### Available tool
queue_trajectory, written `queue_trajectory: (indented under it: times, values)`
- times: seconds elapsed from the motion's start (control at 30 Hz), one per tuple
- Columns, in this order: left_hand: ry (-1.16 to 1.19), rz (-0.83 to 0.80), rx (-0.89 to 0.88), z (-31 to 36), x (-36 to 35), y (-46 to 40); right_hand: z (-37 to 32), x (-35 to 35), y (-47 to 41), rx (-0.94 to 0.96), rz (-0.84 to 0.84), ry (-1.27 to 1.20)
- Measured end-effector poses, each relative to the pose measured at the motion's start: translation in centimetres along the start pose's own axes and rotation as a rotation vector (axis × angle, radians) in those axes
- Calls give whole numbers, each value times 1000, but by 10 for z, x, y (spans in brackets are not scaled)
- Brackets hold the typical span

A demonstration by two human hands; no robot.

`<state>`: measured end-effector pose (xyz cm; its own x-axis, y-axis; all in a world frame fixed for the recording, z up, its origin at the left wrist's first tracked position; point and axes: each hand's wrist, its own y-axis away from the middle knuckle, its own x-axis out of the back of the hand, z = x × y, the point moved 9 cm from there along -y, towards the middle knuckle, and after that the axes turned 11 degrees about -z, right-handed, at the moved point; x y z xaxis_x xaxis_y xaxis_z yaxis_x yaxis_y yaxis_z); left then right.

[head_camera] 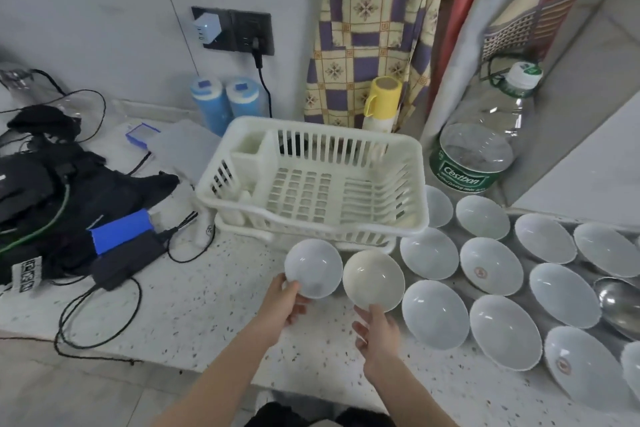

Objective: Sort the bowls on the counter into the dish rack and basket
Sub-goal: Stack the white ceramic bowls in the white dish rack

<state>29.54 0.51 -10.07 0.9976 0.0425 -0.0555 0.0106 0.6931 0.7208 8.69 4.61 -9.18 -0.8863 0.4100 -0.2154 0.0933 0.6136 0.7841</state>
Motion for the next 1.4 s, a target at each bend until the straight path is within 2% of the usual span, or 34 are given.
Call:
queue_trajectory:
  times: [0.17,0.47,0.67,0.8,1.03,1.23,1.4]
  values:
    - [-81,-92,-24,12,12,-4,2,-1,1,40,151,-15]
    - [-217,-286,-111,43,40,28,2,-5,40,236,246,-33]
    - [-155,-470,-182,85,41,53,-39,-15,79,466,273,-108]
    - [-46,-514,-245,119,38,56,-85,-27,85,557,234,-118]
    - [43,-380,-423,186,52,35,-180,-73,61,651,95,104]
    - [13,-199,-440,223,81,-4,-219,-125,4,582,26,434]
    - [-13,-100,-427,238,97,-31,-212,-165,-55,397,-55,650]
